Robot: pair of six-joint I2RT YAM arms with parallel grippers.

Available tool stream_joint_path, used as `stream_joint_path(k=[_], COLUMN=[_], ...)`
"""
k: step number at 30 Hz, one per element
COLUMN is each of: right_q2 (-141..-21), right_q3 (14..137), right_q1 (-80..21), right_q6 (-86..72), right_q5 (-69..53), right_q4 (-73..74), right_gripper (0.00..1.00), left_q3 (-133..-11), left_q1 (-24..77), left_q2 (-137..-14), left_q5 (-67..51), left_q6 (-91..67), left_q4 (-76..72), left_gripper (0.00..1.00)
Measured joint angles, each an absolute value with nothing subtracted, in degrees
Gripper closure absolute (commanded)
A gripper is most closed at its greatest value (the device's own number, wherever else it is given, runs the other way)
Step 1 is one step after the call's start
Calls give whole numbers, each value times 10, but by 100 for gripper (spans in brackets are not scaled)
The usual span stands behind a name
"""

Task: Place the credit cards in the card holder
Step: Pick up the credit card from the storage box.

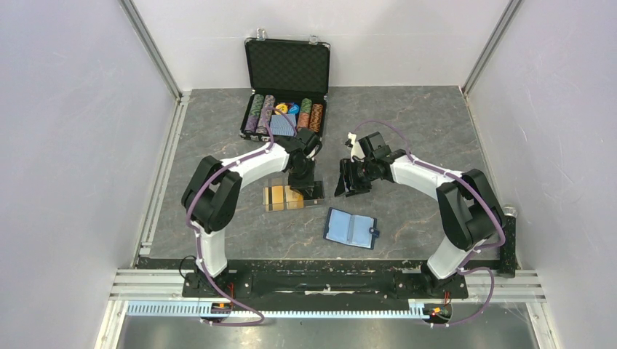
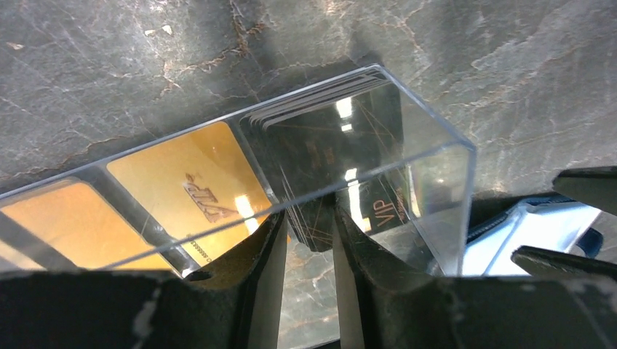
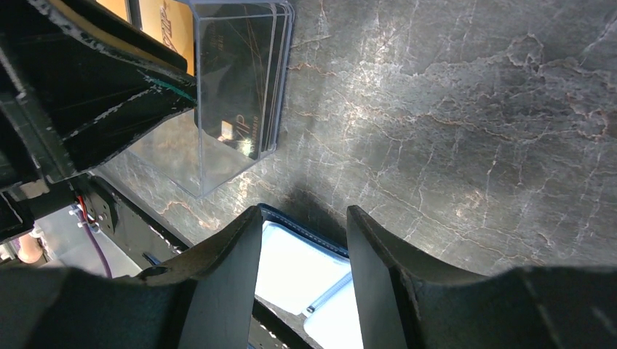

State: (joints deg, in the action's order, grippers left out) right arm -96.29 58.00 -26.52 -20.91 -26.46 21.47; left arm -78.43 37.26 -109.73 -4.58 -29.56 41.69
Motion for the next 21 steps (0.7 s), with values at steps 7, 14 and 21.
stream_joint_path(k=[7,14,21], right_q2=[-963,-963,-963], right_q3=[575,575,574], right_q1=[-265,-265,-265], right_q6=[-209,-209,-209], right_q5=[-265,-265,-265], right_q4=[215,215,213], right_gripper=[51,50,50], left_q3=[-789,-793,-797], left_q1=[374,375,379], left_q2=[-1116,-1116,-1116], left_q5=[-50,-50,-49], left_q6=[-296,-297,-297], left_q4=[419,422,423], left_gripper=[81,90,91])
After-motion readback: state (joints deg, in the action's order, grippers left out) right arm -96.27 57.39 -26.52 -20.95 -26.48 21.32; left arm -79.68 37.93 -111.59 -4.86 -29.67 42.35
